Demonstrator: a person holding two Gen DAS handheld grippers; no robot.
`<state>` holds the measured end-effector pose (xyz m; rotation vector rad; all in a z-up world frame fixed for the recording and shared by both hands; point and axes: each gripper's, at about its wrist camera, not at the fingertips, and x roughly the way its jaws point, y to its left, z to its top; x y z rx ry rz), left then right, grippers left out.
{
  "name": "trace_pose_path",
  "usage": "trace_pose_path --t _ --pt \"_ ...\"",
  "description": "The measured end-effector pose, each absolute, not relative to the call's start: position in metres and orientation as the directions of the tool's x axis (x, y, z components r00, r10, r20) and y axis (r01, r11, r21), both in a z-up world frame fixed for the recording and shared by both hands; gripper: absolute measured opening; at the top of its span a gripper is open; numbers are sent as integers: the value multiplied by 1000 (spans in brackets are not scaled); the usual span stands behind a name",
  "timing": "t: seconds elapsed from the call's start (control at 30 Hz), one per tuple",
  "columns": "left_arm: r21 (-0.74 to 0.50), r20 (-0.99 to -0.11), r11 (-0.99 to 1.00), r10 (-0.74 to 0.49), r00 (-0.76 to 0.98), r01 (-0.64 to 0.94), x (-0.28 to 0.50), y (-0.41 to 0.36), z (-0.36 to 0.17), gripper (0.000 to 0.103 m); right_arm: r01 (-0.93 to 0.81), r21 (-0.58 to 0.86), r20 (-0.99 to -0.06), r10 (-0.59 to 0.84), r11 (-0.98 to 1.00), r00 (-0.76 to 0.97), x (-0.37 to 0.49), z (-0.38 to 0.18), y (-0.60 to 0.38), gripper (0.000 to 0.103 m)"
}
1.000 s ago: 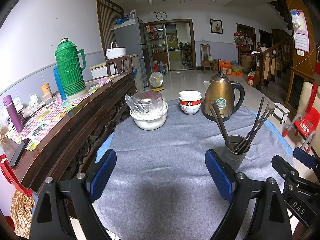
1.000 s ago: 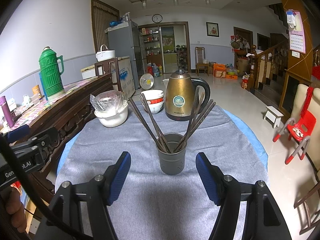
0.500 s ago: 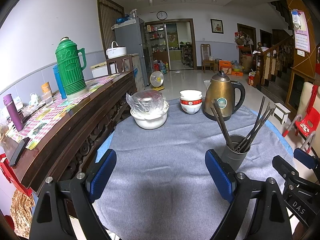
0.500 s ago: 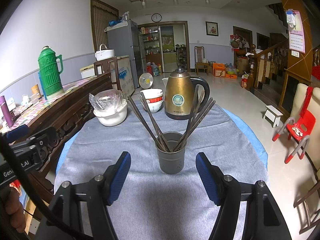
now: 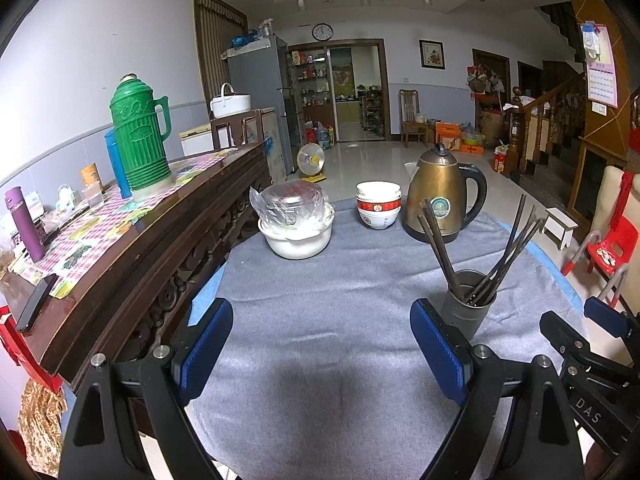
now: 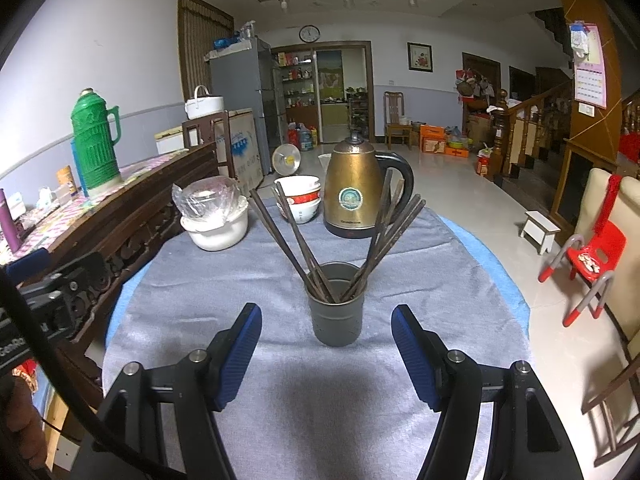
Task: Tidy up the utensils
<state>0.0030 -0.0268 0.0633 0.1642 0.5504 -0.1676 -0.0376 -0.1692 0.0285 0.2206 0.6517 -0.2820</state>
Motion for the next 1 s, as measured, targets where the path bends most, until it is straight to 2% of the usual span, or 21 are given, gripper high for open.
trace_pose_path --t 0.37,1.0 --pt "120 -532 971 -114 839 208 0 -31 64 90 372 64 -656 -242 926 715 -37 25 -177 71" --pt "150 -542 964 -105 834 219 -2 -47 61 90 388 22 -648 -283 921 707 -37 27 -182 71"
